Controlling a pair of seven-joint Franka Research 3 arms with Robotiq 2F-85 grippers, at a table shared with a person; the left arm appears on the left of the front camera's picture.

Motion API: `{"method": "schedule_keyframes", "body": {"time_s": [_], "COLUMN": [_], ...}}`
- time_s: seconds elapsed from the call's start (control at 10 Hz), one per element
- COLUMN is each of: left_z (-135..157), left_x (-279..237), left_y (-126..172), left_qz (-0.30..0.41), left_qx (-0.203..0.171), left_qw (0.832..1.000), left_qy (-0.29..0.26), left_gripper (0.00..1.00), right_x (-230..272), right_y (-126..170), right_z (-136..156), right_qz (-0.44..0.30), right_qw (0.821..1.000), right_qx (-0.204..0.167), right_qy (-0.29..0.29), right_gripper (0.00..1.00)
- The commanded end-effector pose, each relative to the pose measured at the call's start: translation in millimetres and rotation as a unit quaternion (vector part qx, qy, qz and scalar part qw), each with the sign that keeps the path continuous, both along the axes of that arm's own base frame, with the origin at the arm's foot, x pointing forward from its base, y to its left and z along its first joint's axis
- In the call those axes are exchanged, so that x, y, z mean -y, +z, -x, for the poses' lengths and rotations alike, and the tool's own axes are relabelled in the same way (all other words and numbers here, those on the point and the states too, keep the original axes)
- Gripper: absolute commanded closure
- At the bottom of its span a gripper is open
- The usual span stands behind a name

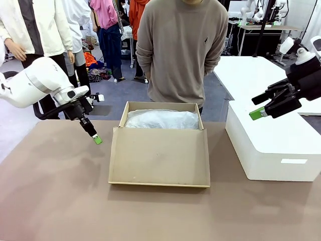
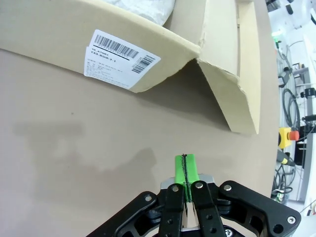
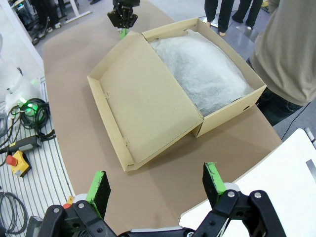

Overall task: Pack the shoes into the box.
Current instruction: Close the Shoes Box.

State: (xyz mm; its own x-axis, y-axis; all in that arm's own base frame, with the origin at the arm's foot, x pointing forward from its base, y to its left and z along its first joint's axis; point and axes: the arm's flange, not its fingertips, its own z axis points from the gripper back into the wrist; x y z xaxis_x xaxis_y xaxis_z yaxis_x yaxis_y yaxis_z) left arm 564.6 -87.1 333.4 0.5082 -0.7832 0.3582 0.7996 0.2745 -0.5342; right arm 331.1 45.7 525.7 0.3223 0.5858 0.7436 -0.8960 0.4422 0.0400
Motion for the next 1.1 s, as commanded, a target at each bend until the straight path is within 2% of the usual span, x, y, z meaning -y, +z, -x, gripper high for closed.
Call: {"method": "schedule_keyframes", "body": {"time_s": [0.0, 1.0], "left_z": [-3, 5], "left_x": [7, 29], "left_y": [-8, -40], "left_qz": [0.015, 0.080], "left_qx": [0.016, 0.030], "left_qw": [1.000, 0.996], "left_qy": [-0.005, 0.015], "left_gripper": [1.00, 1.00], "right_x": [0, 0], "right_y": [0, 0], "right_z": [-3, -3], "right_qz": [-0.016, -0.016], "right_qw": [1.000, 1.000], "right_qx": [0.010, 0.010], "right_qy": [0.013, 0.013], "right_gripper": [0.00, 0.00]}}
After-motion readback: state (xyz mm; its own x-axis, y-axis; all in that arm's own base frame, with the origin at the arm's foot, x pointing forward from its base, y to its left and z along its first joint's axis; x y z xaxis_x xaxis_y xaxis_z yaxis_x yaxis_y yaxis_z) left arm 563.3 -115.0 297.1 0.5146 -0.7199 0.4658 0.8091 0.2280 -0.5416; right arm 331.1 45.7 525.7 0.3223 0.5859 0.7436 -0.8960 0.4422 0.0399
